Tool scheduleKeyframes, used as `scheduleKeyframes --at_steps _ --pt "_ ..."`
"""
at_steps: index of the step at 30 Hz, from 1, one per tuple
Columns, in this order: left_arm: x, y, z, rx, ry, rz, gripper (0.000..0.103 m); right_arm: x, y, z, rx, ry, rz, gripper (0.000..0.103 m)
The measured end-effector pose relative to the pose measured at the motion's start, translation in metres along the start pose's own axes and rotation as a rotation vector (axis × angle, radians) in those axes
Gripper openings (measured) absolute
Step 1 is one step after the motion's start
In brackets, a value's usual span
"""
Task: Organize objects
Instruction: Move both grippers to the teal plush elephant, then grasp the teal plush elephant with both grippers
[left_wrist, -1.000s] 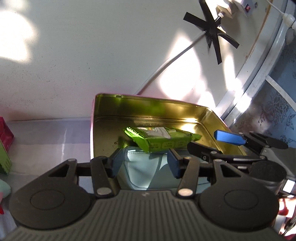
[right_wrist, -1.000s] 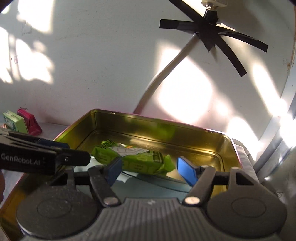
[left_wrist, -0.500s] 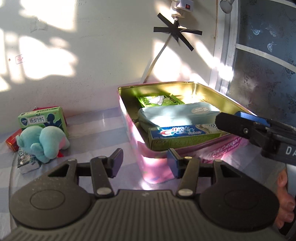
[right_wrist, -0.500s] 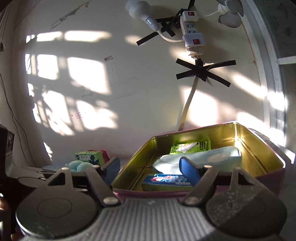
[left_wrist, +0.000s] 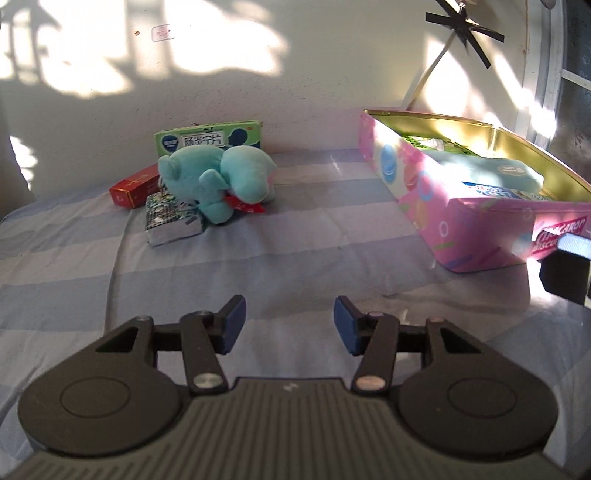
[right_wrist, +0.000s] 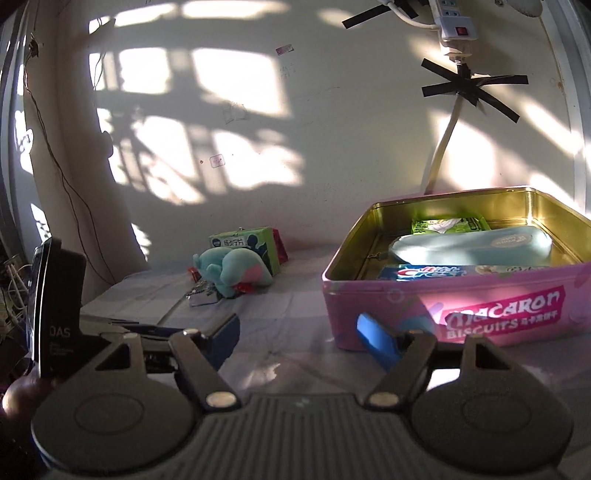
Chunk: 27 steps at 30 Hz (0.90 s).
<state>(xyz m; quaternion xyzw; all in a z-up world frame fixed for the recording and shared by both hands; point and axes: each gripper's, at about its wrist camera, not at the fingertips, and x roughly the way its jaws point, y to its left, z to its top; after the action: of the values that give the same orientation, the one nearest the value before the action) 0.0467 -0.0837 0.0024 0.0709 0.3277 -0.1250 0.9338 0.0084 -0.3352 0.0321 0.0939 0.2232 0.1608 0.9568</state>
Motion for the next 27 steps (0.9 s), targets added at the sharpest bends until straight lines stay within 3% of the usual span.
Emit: scheduleKeyframes --at_steps 2,6,11,15,19,21,22,24,27 --pt "0.002 0.016 -0.006 -0.016 0.000 0.024 0.061 0.011 0.012 -0.002 -0.026 0.030 0.016 0.073" --pt "0.004 0.055 -0.013 -0.073 -0.028 0.140 0.062 0.035 0.031 -0.004 -0.069 0.098 0.058 0.073" --pt "0.003 0.105 -0.017 -0.257 -0.074 0.247 0.062 0.072 0.061 0.004 -0.168 0.140 0.101 0.073" --pt "0.002 0.126 -0.019 -0.373 -0.078 0.222 0.062 0.122 0.082 0.027 -0.198 0.151 0.125 0.073" --pt "0.006 0.129 -0.018 -0.387 -0.077 0.224 0.062 0.181 0.078 0.051 -0.070 0.174 0.087 0.073" --pt "0.006 0.130 -0.018 -0.385 -0.079 0.222 0.062 0.211 0.071 0.057 0.009 0.214 0.056 0.062" --pt "0.007 0.130 -0.018 -0.384 -0.077 0.218 0.063 0.225 0.065 0.057 0.052 0.247 0.068 0.039" --pt "0.007 0.133 -0.018 -0.390 -0.079 0.215 0.064 0.227 0.059 0.055 0.117 0.256 0.098 0.033" --pt "0.004 0.142 -0.018 -0.434 -0.097 0.182 0.065 0.202 0.070 0.049 -0.004 0.239 0.118 0.028"
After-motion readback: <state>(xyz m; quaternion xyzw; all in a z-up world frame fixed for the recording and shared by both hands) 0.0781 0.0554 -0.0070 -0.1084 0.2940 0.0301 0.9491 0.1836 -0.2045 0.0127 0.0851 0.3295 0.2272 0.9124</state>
